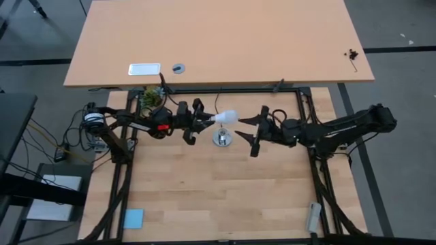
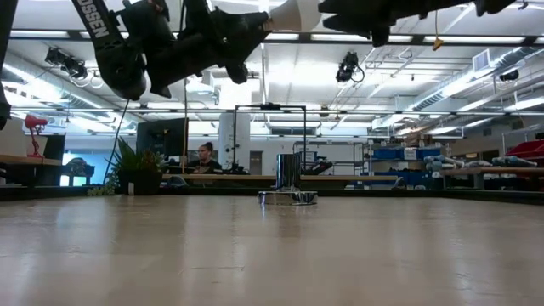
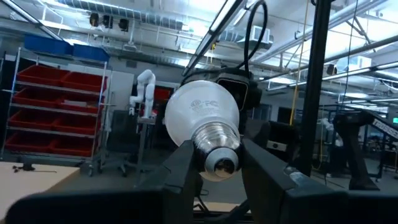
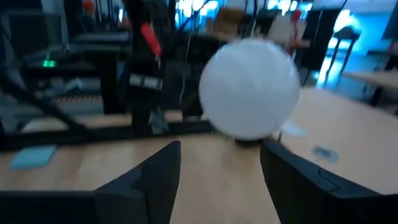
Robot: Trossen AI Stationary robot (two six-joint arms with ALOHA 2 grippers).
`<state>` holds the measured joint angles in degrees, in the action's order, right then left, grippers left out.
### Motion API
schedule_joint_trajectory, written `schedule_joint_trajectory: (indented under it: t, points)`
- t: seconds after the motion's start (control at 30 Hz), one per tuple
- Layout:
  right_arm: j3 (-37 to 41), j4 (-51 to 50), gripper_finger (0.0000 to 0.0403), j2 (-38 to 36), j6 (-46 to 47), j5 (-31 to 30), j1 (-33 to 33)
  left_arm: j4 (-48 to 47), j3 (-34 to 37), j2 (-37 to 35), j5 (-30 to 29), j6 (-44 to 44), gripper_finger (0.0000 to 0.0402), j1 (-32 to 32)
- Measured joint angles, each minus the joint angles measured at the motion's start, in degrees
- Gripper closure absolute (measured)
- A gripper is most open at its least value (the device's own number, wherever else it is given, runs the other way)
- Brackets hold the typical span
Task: Screw lightbulb
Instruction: Insert the white lightbulb into the silver lamp
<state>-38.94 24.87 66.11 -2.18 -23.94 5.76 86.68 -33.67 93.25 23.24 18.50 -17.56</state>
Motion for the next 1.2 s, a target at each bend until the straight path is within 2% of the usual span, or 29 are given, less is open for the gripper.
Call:
schedule_joint_trajectory:
  t: [0.13, 0.43, 0.5, 0.77, 1.2]
  points:
    - [-0.3, 4.7, 0.0223, 2.4, -2.2, -0.1, -0.7, 0.1, 0.0, 0.0, 0.0, 0.0, 0.0298, 0.0]
    - [-2.2, 7.2, 0.0389, 4.1, -4.5, 1.4, -1.7, -1.9, 0.0, 0.0, 1.7, 0.0, 0.0298, 0.0]
    - [-2.2, 8.2, 0.0394, 4.1, -5.1, 1.5, -1.9, -2.4, 0.0, 0.0, 1.9, 0.0, 0.0298, 0.0]
    - [-2.2, 9.7, 0.0359, 4.1, -5.1, 6.0, -3.5, -4.2, 0.0, 0.0, 2.3, 0.0, 0.0298, 0.1]
    - [-2.2, 10.6, 0.0375, 4.1, -1.9, 10.5, -6.0, -6.2, 0.0, 0.0, 2.1, -0.1, 0.0298, 0.8]
